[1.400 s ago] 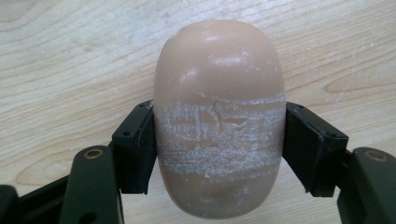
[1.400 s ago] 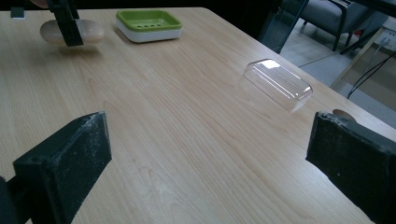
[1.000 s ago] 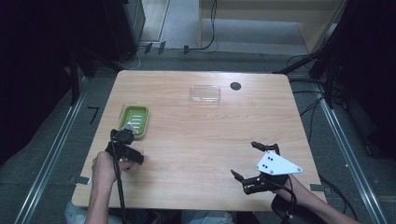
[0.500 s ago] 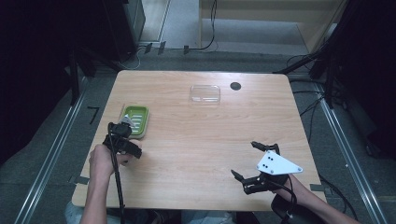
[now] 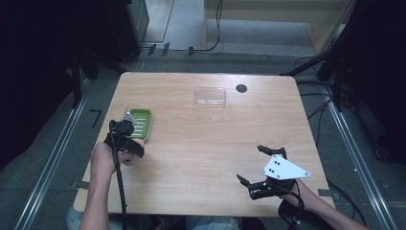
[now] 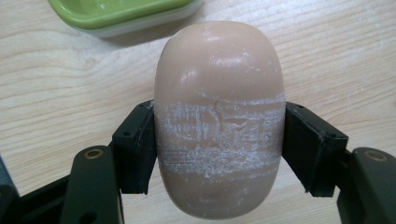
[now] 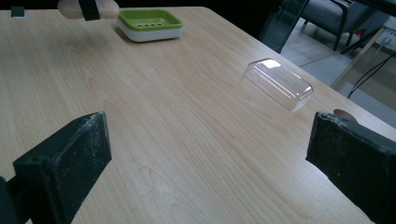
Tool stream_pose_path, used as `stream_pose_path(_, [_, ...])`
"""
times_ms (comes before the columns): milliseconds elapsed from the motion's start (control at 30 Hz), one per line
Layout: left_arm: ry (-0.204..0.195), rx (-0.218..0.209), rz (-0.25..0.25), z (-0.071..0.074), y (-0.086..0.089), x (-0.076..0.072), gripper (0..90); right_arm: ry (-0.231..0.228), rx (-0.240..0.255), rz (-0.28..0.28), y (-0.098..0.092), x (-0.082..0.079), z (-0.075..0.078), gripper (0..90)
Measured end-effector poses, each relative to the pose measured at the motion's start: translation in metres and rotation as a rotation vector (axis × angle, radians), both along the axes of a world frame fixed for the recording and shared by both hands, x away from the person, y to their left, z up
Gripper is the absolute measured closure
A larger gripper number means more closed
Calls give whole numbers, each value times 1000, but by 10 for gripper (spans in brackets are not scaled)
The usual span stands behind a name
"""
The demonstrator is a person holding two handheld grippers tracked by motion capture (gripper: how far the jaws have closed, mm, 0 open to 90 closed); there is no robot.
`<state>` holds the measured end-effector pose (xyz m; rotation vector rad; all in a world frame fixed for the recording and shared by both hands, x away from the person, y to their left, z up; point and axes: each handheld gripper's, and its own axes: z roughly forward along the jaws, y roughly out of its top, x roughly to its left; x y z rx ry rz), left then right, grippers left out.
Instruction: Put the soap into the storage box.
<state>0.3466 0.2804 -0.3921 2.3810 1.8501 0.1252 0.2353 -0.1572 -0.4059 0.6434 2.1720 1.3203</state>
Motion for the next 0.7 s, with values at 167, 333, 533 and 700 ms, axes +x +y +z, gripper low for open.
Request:
stream_pose_path(167, [-5,3,5,5,2,5,336,0,1,-1,0,0,0,0])
stream_pose_path(333, [-6,10,4,7,1,8,336,-2,1,2,-1,1,0,0])
stream_pose_path(533, [-13,11,0,10,0,14,336,-1,-1,2,0,0,0,0])
stream_pose_path(700, [-17,11,2,13,1,19,336,-1,-2,2,0,0,0,0])
